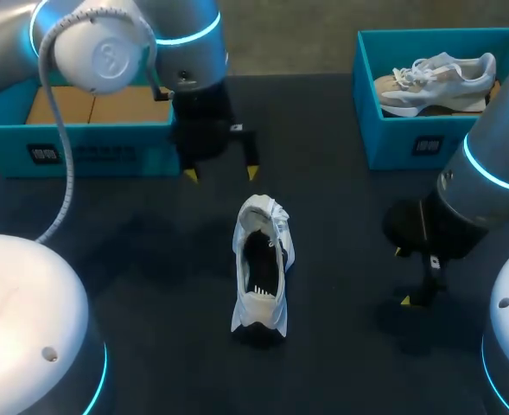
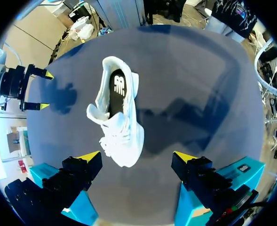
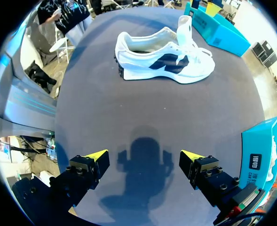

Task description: Take the shoe out of the shoebox, open the shoe tongue, remove and reinsert the insole, then place the shoe into the shoebox

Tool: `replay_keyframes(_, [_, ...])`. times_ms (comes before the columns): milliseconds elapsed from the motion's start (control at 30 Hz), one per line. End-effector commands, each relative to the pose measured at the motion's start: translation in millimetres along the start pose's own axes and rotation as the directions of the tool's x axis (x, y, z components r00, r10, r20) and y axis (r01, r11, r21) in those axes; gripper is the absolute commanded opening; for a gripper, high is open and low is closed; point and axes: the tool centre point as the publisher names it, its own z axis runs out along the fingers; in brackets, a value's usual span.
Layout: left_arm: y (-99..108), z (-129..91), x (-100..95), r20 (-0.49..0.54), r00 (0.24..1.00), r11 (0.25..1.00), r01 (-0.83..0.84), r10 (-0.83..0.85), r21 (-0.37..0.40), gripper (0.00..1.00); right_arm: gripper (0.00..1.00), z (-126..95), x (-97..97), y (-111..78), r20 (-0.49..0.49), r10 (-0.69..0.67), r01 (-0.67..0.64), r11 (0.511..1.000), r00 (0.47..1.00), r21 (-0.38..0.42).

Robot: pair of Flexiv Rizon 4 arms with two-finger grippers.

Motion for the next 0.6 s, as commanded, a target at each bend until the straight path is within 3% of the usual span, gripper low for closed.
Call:
replay_keyframes(33, [10, 4, -5.2, -0.005, 1.000, 1.000, -0.002, 0.002, -0.001, 1.00, 1.00, 0, 1.7, -0.5, 0.003, 0.000, 0.000, 1.000, 1.000, -0.001])
replay_keyframes(133, [15, 7, -7.7, -0.002, 1.000, 1.000, -0.015, 0.015, -0.005, 1.00, 1.00, 0, 1.7, -0.5, 0.003, 0.000, 0.000, 1.000, 1.000, -0.001])
replay_keyframes(167, [16, 8, -8.6, -0.002, 1.000, 1.000, -0.016, 0.016, -0.006, 0.92, 1.00, 0, 1.7, -0.5, 0.003, 0.000, 0.000, 1.000, 1.000, -0.001])
replay_keyframes(200, [16, 9, -9.8, 0.000, 1.000, 1.000, -0.020, 0.020, -0.006, 0.78, 1.00, 0, 1.7, -0.5, 0.003, 0.000, 0.000, 1.000, 1.000, -0.001])
replay_keyframes(267, [16, 11, -12.2, 0.004, 1.000, 1.000, -0.028, 0.028, -0.007, 0.63, 1.00, 0, 1.7, -0.5, 0.003, 0.000, 0.000, 1.000, 1.000, -0.001])
replay_keyframes(300, [16, 12, -14.0, 0.005, 1.000, 1.000, -0.030, 0.030, -0.008, 0.49, 1.00, 0, 1.7, -0.5, 0.003, 0.000, 0.000, 1.000, 1.000, -0.001])
replay_keyframes(367, [15, 15, -16.5, 0.004, 0.999, 0.999, -0.036, 0.036, -0.010, 0.38, 1.00, 0, 1.7, -0.5, 0.003, 0.000, 0.000, 1.000, 1.000, -0.001])
replay_keyframes(600, [7, 24, -27.8, -0.003, 0.998, 0.997, -0.070, 0.070, -0.024, 0.41, 1.00, 0, 1.7, -0.5, 0.003, 0.000, 0.000, 1.000, 1.000, -0.001])
